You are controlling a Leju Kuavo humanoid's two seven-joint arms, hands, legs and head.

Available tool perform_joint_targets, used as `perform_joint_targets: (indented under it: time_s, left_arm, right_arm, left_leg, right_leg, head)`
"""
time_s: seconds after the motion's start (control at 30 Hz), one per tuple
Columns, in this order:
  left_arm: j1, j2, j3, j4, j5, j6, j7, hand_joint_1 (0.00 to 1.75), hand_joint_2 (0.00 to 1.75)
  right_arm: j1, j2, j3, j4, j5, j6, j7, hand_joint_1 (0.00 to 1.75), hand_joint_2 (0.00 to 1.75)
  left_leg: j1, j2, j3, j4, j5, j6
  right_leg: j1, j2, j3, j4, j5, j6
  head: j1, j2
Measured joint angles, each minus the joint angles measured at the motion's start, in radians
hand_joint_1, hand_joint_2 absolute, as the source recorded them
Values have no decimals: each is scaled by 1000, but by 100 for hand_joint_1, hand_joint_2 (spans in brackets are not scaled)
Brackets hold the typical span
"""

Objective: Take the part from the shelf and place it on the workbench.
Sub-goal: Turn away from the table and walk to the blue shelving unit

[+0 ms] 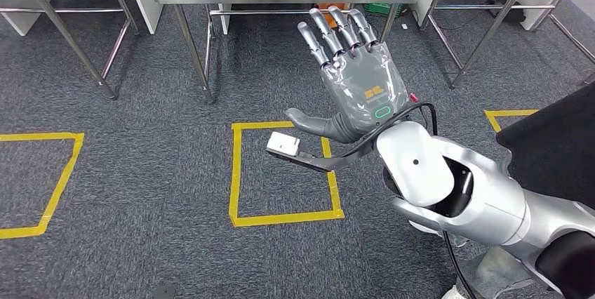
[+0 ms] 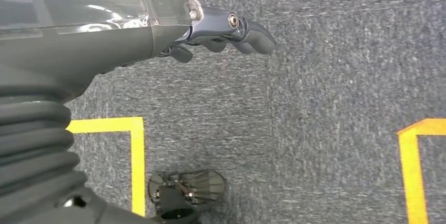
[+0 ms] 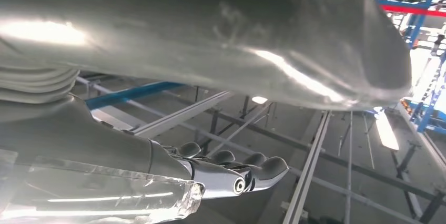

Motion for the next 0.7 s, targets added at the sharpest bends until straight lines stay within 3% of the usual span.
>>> perform_joint_targets:
  time_s: [0.03,0.07,0.1,0.13,0.2,0.23,0.3,0.37,0.4,0.47,0.53,0.6,0.67,0.7]
  left_arm:
    - [1,1,0,0,0,-1,0,0,0]
    - [1,3,0,0,0,-1,0,0,0]
    - [2,5,0,1,-1,-2,0,0,0]
    - [1,6,0,1,-3,-2,1,0,0]
    - [-1,6,0,0,-8,-3,3,0,0]
    - [-3,5,0,0,-11,-3,6,0,0]
    - [-8,2,0,-1,-17,-2,10,0,0]
    - [-8,1,0,-1,-19,-2,13,0,0]
    - [-8,1,0,0,-20,-1,13,0,0]
    - [-9,1,0,0,-20,0,13,0,0]
    - [-9,1,0,0,-20,0,14,0,0]
    - [-7,1,0,0,-20,1,16,0,0]
    - [-6,1,0,0,-20,2,17,0,0]
    - [-6,1,0,0,-21,3,18,0,0]
  right_arm:
    - [1,5,2,3,0,-4,0,0,0]
    - [1,10,5,7,0,-6,0,0,0]
    - [1,15,7,10,0,-8,0,0,0]
    - [1,18,8,13,0,-10,0,0,44]
    - [-2,21,6,15,-2,-13,0,0,131]
    - [-4,21,5,16,-5,-13,0,0,175]
    - [-4,18,1,16,-10,-12,0,0,175]
    - [-3,15,-2,15,-12,-11,0,0,175]
    - [-4,14,-4,14,-13,-11,0,0,175]
    - [-5,13,-6,12,-13,-10,0,0,175]
    - [-3,11,-6,10,-12,-9,0,0,175]
    - [-1,9,-6,10,-10,-8,0,0,175]
    - [-2,8,-7,7,-8,-8,0,0,175]
    - [-3,8,-7,5,-8,-8,0,0,175]
  left_leg:
    - [-1,0,-7,0,5,0]
    - [-2,-1,-13,1,10,0]
    - [-3,-3,-17,1,13,-1]
    - [-4,-7,-20,1,16,-2]
    - [-6,-16,-24,2,21,-7]
    - [-6,-23,-28,4,24,-11]
    - [-7,-39,-41,6,31,-22]
    - [-7,-48,-51,10,34,-33]
    - [-7,-40,-59,21,25,-39]
    - [-3,-11,-103,111,-30,-49]
    - [2,2,-171,258,-97,-57]
    - [5,2,-200,322,-109,-62]
    - [5,17,-149,234,-54,-60]
    - [3,41,-107,161,-22,-58]
  right_leg:
    - [0,0,-21,62,-27,2]
    - [0,1,-26,93,-35,2]
    - [0,2,-13,84,-24,1]
    - [0,7,19,36,3,-3]
    - [0,41,102,-107,63,-14]
    - [0,56,133,-164,79,-19]
    - [0,60,153,-209,79,-29]
    - [-2,35,154,-221,79,-38]
    - [-4,25,154,-225,81,-42]
    - [-5,2,154,-230,86,-47]
    - [-3,-20,151,-228,86,-49]
    - [0,-41,148,-225,86,-50]
    - [2,-60,147,-220,84,-48]
    - [3,-68,148,-217,83,-46]
  head:
    - [1,0]
    - [1,0]
    - [2,0]
    - [2,0]
    - [2,0]
    - [1,0]
    - [1,0]
    - [1,0]
    - [-1,0]
    - [-6,0]
    - [-11,0]
    - [-11,0]
    - [-12,0]
    - [-12,0]
